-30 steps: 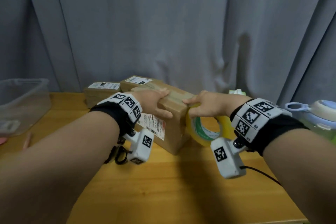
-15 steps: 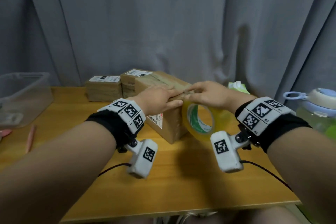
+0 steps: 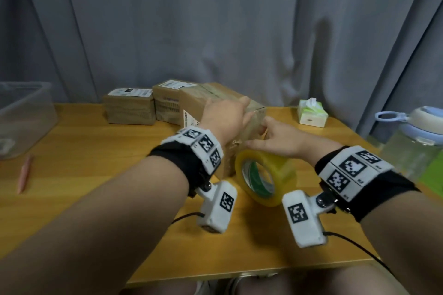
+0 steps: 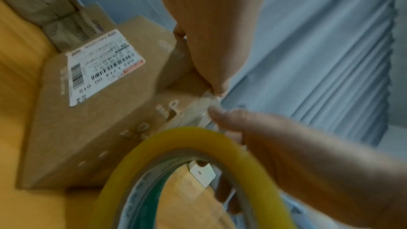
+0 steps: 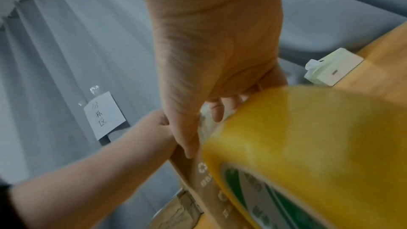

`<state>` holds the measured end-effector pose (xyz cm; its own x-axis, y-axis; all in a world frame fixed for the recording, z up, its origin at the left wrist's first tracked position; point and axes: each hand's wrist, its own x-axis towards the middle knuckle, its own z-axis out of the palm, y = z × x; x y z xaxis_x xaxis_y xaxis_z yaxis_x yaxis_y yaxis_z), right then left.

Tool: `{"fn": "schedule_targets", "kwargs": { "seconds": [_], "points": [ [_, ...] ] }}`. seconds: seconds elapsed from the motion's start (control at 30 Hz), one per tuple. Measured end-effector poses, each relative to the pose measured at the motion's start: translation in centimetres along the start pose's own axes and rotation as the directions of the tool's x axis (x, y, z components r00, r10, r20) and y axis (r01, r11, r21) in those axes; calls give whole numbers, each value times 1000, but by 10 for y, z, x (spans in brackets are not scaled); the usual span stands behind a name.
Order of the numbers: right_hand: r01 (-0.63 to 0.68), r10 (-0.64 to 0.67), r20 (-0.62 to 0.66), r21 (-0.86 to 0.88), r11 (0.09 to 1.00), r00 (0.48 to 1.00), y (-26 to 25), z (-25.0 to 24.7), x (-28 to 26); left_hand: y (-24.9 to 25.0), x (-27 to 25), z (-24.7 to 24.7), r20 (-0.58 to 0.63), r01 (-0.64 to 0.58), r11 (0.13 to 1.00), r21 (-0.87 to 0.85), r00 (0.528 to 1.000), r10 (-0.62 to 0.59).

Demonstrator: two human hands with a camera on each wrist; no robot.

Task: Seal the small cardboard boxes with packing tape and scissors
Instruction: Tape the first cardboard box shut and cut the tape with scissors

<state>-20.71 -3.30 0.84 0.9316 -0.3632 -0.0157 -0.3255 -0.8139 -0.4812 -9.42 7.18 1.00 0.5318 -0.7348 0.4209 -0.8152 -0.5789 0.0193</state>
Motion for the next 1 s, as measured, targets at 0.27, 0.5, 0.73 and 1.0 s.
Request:
{"fn": "schedule_targets", "kwargs": {
  "seconds": [0.27, 0.5, 0.73, 1.0],
  "points": [
    [0, 16, -122, 126, 992, 992, 13, 4, 2, -6, 3, 9, 2, -66, 992, 111, 998, 67],
    [245, -291, -320, -178, 953, 901, -16, 3, 12, -42, -19, -26, 141, 4, 921, -390, 988, 56],
    [377, -513, -459, -359, 854, 725, -60, 46, 7, -100, -105, -6, 340, 328, 945, -6, 889, -307],
    [419, -426, -221, -80, 904, 877, -83, 103, 5, -116, -138, 30, 429, 418, 888, 192, 778, -459]
  ]
}}
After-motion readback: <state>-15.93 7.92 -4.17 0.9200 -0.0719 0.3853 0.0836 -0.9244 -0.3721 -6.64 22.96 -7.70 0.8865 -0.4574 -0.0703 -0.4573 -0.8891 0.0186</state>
